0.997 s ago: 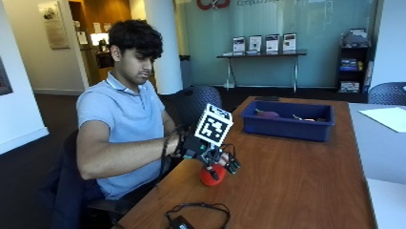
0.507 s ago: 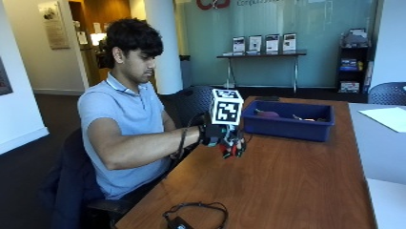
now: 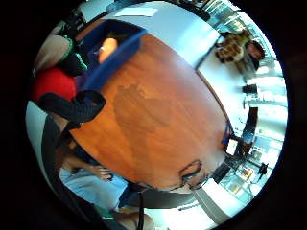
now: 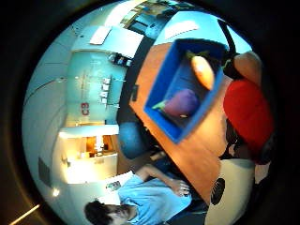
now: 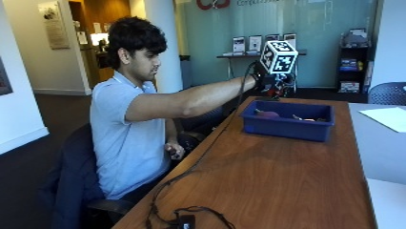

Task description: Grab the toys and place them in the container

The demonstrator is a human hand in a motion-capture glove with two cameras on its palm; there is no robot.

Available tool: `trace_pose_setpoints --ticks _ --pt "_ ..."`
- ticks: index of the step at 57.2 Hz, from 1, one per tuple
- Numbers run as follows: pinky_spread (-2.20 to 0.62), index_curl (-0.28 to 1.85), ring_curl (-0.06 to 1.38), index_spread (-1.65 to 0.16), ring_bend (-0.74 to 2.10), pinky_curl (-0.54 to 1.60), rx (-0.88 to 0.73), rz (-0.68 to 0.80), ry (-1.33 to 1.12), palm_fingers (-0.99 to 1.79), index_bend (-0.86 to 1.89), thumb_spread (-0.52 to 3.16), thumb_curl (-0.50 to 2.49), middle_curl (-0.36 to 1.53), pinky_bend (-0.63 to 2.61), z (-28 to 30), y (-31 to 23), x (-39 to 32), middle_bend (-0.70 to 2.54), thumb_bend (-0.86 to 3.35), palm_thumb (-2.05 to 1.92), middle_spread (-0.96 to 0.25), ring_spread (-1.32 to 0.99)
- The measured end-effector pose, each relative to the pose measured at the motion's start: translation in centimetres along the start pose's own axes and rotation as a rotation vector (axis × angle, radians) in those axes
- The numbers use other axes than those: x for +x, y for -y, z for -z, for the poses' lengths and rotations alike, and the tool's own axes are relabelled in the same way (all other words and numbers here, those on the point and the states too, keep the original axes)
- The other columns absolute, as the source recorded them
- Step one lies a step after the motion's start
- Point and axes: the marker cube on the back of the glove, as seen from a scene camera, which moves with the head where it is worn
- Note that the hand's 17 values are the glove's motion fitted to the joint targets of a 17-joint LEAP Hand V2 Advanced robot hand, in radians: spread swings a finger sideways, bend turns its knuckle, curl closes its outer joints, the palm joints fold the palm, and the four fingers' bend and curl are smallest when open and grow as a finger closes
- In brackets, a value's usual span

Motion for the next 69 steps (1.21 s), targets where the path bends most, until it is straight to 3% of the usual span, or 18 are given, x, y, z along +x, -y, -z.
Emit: trace_pose_setpoints --ticks 11,24,26,28,32,40,69 --pt "-0.37 0.3 0.42 -0.2 0.81 0.38 -0.017 0.01 -0.022 0.77 0.13 1.52 0.58 0.42 1.14 -2.3 6.4 -5.0 0.19 0.4 0.8 -0.02 -0.18" --pt "-0.37 0.26 0.43 -0.21 0.83 0.39 -0.119 -0.018 0.011 0.72 0.12 1.57 0.57 0.45 1.18 -4.8 8.9 -6.9 0.19 0.4 0.77 -0.02 -0.18" --pt "-0.36 0.23 0.42 -0.23 0.76 0.44 -0.164 -0.034 -0.003 0.38 0.02 1.6 0.54 0.41 1.33 -5.2 8.8 -6.9 0.07 0.39 0.7 -0.01 -0.17" --pt "-0.31 0.27 0.43 -0.25 0.61 0.48 -0.193 -0.042 -0.034 -0.06 0.09 1.58 0.49 0.4 1.39 -5.6 8.7 -6.8 0.05 0.32 0.57 0.02 -0.12" --pt "-0.22 0.25 0.33 -0.28 0.37 0.46 -0.164 -0.025 -0.128 -0.29 0.17 1.54 0.41 0.33 1.44 -5.7 8.2 -6.2 0.03 0.2 0.36 0.03 -0.06" --pt "-0.11 0.26 0.25 -0.29 0.24 0.41 -0.129 0.003 -0.205 -0.2 0.15 1.48 0.35 0.26 1.39 -5.2 6.3 -4.5 0.09 0.09 0.18 0.04 -0.02" --pt "-0.03 0.3 0.26 -0.31 0.18 0.34 -0.072 -0.139 -0.121 -0.13 0.18 1.52 0.3 0.18 1.25 -0.8 -2.3 7.0 0.11 0.01 0.08 0.03 0.01"
